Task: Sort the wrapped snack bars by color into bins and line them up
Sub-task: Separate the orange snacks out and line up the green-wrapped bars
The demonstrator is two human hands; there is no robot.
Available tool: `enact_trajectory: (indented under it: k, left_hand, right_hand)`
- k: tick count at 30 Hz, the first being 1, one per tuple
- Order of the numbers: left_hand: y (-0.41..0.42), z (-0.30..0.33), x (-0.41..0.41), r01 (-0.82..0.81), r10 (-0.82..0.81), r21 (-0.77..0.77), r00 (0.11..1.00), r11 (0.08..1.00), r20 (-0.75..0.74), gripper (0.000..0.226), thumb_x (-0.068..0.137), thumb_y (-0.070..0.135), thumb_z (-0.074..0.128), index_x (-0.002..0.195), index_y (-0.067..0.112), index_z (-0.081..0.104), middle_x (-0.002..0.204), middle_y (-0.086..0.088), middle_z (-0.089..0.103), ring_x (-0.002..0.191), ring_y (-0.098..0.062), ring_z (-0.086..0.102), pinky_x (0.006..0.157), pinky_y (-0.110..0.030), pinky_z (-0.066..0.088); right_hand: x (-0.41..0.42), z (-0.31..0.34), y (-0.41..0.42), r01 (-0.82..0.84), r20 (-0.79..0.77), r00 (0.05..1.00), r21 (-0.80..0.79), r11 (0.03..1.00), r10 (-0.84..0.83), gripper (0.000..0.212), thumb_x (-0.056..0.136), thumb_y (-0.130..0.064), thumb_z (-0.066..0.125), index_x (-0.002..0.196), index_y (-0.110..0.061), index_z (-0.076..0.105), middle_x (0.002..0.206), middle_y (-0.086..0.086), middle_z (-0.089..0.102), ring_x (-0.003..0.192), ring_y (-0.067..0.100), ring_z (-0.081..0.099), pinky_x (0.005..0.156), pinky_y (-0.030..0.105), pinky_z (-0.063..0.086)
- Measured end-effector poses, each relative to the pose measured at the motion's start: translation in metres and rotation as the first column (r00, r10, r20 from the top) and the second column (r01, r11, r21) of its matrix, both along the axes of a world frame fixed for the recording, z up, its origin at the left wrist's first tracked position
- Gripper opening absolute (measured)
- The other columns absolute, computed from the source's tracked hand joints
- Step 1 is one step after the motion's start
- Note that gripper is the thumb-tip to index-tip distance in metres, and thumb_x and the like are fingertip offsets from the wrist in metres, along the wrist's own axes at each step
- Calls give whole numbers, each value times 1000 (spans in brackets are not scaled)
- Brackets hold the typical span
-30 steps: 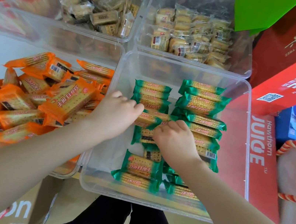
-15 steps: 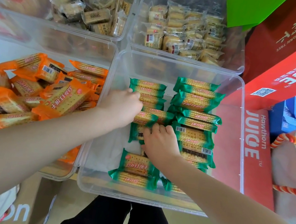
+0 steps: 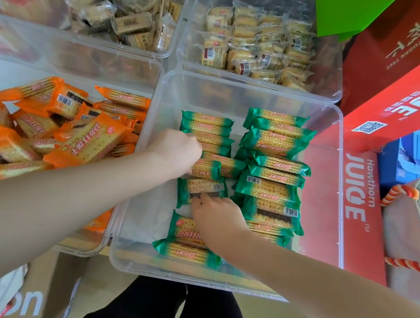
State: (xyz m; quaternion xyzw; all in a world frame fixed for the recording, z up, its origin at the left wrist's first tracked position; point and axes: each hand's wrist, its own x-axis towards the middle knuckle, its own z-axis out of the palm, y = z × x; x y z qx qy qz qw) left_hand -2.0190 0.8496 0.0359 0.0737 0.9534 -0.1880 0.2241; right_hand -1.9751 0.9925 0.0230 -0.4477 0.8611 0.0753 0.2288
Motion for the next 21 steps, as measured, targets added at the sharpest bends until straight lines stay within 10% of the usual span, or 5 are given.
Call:
enact_trajectory:
  k: [7, 11, 14, 21]
  left_hand:
    - [0, -3, -2, -110, 107, 115, 994, 987, 32, 41, 88, 25, 60, 120, 3, 45, 110, -12, 56, 95, -29, 62, 61, -33, 40]
    - [-4, 12, 2, -107, 96, 277, 994, 955, 54, 32, 89, 6, 55, 117, 7, 40, 108, -12, 53, 77, -23, 56, 55, -29, 39]
    - [-10, 36, 17, 48, 34, 338, 972, 940, -234, 22, 91, 6, 49, 113, 8, 47, 101, -9, 54, 68, -23, 54, 49, -31, 39]
    - [-22, 39, 49, 175, -65, 338, 948, 925, -312, 14, 79, -2, 57, 91, 6, 61, 86, -10, 64, 86, -32, 58, 71, -38, 40]
  right_hand:
    - [-19, -13, -15, -91, -102, 991, -46, 995, 86, 45, 86, -4, 53, 130, -4, 44, 127, 11, 49, 114, 27, 49, 91, 33, 41]
    - [-15, -18, -27, -126, -210, 970, 13, 992, 126, 24, 47, -18, 82, 66, -15, 68, 66, 1, 63, 57, 18, 59, 55, 24, 44]
    - [-18, -18, -31, -172, -238, 957, -2, 985, 166, 32, 25, -11, 81, 51, -14, 62, 51, 1, 57, 43, 19, 53, 47, 22, 40]
    - [-45, 12, -27, 17, -20, 1000, 50, 999, -16, 27, 88, 6, 46, 107, -9, 59, 107, 6, 62, 98, 29, 60, 68, 33, 41]
